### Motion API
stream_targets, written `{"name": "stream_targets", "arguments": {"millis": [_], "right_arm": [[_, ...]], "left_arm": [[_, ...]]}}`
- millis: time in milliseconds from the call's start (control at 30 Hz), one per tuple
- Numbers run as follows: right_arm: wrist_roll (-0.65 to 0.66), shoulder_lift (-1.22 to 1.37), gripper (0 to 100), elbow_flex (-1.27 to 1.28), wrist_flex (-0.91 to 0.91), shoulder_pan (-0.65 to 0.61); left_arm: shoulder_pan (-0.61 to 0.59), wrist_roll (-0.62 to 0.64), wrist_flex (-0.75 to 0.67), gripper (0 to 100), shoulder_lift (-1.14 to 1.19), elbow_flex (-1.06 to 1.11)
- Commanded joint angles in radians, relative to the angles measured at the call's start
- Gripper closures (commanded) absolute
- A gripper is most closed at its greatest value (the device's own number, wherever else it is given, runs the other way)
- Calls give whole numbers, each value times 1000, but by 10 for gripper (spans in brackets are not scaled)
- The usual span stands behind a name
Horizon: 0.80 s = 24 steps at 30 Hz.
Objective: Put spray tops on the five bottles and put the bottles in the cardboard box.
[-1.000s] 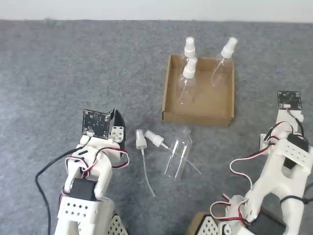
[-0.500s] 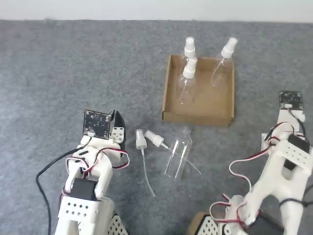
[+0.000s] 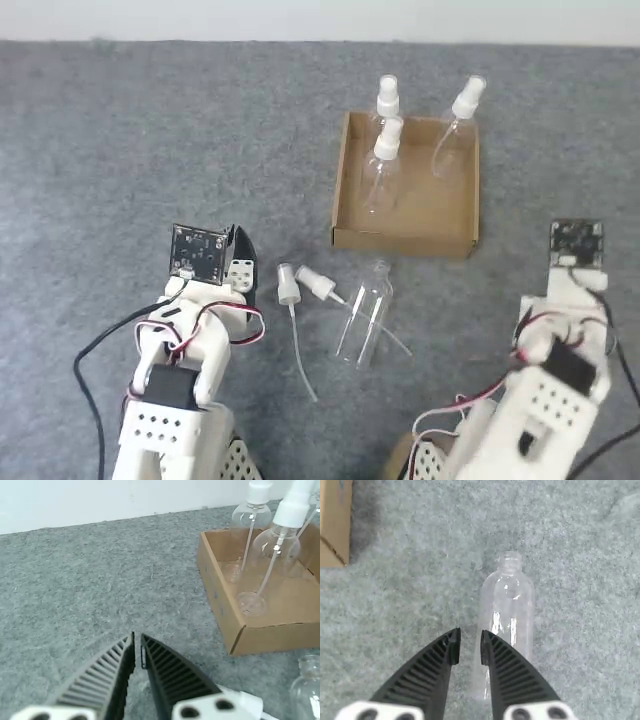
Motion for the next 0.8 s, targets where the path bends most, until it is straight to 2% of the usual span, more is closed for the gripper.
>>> {"name": "stream_targets", "arguments": {"millis": [0,500,767], "right_arm": [[9,-150,961,69,5,-10],[0,-503,961,333,8,-10],[6,-619,961,325,134,-4]], "left_arm": [[-3,-8,-28,987,-18,-12],[-3,-8,-26,987,-18,-7],[-3,-8,-26,987,-18,-7]]}}
